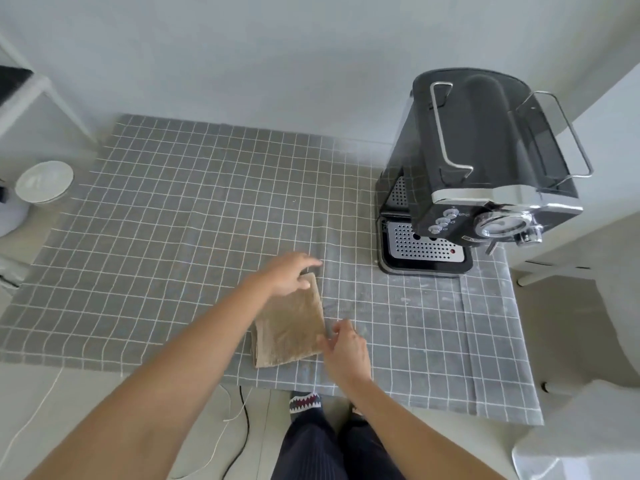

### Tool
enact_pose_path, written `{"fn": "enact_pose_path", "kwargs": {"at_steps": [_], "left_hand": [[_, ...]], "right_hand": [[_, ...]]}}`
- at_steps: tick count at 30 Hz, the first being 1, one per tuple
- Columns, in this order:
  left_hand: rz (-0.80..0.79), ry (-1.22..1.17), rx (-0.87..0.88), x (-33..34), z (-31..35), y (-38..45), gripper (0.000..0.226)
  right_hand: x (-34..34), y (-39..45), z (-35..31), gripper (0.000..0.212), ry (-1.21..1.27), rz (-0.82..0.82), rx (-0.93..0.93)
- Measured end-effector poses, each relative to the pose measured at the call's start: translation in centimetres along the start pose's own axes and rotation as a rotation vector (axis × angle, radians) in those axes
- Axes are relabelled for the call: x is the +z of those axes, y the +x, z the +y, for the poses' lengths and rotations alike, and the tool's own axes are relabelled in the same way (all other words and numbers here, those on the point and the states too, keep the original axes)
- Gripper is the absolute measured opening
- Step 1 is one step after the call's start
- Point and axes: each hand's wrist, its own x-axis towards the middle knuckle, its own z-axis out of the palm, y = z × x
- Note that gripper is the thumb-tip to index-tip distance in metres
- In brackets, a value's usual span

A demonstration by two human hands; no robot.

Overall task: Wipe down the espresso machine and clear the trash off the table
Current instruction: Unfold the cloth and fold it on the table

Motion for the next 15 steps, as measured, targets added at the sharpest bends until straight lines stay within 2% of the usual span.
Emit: {"fn": "enact_pose_path", "kwargs": {"at_steps": [2, 5, 6, 11, 15], "left_hand": [[0.034, 0.104, 0.038, 1.5, 0.3, 0.8, 0.048], [0.05, 0.132, 0.058, 1.6, 0.0, 1.7, 0.018], [0.023, 0.106, 0.066, 1.3, 0.0, 1.9, 0.013], [-0.189, -0.045, 0.119, -1.8, 3.3, 3.1, 0.004], [-0.251, 0.003, 0.196, -1.8, 9.4, 6.1, 0.016]], "right_hand": [[0.2, 0.4, -0.3, 0.028, 0.006, -0.067, 0.072], [0.4, 1.0, 0.0, 0.01, 0.085, -0.072, 0.094], [0.2, 1.0, 0.3, 0.011, 0.124, -0.077, 0.074], [-2.3, 0.1, 2.8, 0.016, 0.411, -0.079, 0.041], [-6.1, -0.9, 7.2, 0.02, 0.577, 0.052, 0.105]]}}
